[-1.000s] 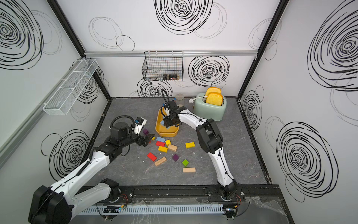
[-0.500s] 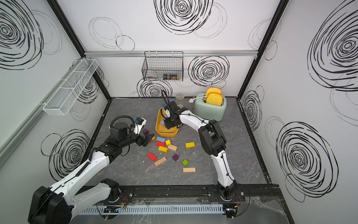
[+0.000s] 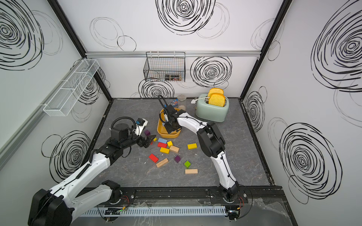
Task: Pick out the blue building blocks
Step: Place the building block in the storage box.
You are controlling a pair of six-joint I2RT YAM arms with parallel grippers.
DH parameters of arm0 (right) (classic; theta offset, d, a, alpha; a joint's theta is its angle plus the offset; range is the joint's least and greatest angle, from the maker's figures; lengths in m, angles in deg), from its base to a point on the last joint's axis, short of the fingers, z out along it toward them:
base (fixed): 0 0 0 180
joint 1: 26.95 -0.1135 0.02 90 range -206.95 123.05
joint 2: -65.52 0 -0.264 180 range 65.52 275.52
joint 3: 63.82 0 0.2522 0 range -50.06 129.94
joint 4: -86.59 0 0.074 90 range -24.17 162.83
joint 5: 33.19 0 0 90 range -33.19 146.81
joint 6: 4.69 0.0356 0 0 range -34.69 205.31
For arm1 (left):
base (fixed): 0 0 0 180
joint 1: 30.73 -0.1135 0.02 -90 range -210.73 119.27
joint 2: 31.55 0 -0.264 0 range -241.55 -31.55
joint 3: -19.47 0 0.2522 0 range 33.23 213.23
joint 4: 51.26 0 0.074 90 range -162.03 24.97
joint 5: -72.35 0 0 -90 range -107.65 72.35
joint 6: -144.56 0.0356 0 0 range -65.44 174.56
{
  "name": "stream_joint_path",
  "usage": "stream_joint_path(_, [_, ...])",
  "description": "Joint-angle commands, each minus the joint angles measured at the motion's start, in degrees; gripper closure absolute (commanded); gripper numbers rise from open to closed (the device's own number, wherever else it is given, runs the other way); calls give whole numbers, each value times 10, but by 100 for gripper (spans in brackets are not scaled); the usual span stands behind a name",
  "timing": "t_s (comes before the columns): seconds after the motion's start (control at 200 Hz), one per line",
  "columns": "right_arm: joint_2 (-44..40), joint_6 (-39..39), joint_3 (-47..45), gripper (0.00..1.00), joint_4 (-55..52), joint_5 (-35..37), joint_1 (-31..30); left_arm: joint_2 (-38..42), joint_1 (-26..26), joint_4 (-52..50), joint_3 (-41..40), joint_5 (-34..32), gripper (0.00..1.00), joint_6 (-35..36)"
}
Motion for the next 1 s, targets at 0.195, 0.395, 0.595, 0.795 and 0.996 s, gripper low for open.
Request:
stream_joint_path(0.195, [53, -1, 62, 98, -44, 3, 13, -1, -2, 24, -2, -1, 4, 3])
stream_joint_path(0.395, [72, -12, 88, 90, -45, 13, 15, -5, -2, 22, -1, -6, 4, 4])
stream_joint_path(0.595, [81, -19, 93, 72, -35, 33, 19, -6, -2, 21, -1, -13, 4, 2])
stream_joint_path(0.795, [78, -16, 93, 57, -28, 32, 20, -6, -2, 21, 0, -20, 4, -4])
stream_joint_path(0.996, [56, -7, 91, 44, -22, 17, 19, -4, -1, 6, 13, -32, 4, -14])
